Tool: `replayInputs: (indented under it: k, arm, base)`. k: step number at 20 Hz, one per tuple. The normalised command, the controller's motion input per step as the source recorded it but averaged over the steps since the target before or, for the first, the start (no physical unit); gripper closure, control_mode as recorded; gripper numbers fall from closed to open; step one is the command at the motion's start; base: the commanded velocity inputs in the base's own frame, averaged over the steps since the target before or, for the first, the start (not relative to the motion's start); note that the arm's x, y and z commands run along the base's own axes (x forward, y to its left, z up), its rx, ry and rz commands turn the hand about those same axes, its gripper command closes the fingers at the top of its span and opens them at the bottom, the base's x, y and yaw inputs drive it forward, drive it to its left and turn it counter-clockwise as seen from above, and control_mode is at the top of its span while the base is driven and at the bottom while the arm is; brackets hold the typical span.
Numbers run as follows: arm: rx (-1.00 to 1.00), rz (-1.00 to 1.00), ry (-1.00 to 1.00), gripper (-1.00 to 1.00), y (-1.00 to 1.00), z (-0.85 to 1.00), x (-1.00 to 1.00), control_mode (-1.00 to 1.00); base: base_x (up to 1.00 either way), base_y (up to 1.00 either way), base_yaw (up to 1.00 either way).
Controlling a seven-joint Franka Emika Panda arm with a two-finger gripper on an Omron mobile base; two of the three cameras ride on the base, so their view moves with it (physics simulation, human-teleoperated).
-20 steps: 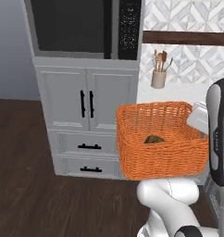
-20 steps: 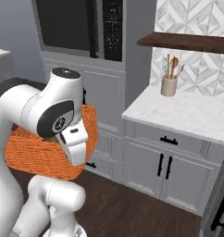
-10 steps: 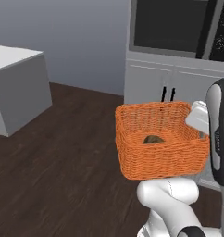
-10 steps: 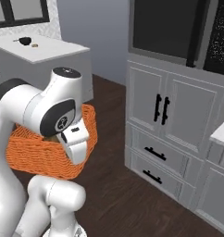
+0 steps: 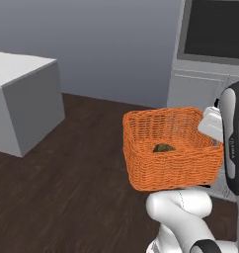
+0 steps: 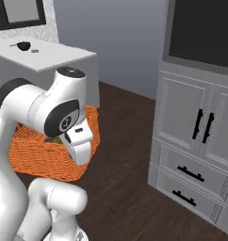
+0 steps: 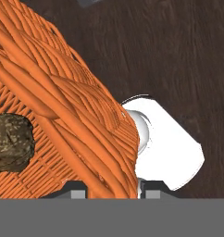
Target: Open the cabinet, pick up the bread from the cabinet and place it in the basket. Then move the basket to the dining counter.
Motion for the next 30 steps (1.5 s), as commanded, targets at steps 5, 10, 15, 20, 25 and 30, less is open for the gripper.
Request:
replayInputs:
  k: [5, 10, 15, 20, 25, 30]
  arm:
    - [0.00, 0.00, 0.00, 1.00, 0.00, 0.00, 0.00, 1.00]
    - [0.00, 0.00, 0.00, 1.00, 0.00, 0.00, 0.00, 1.00]
    - [0.00, 0.00, 0.00, 1.00, 0.00, 0.00, 0.00, 1.00]
    - [0.00, 0.00, 0.00, 1.00, 0.00, 0.00, 0.00, 1.00]
    - [0.00, 0.00, 0.00, 1.00, 0.00, 0.00, 0.00, 1.00]
    - [0.00, 0.00, 0.00, 1.00, 0.00, 0.00, 0.00, 1.00]
  base:
    - [0.39, 1.00, -0.17]
    - [0.27, 1.00, -0.13]
    - [0.36, 1.00, -0.11]
    - [0.46, 1.00, -0.15]
    - [0.41, 1.00, -0.32]
    - [0.22, 0.99, -0.42]
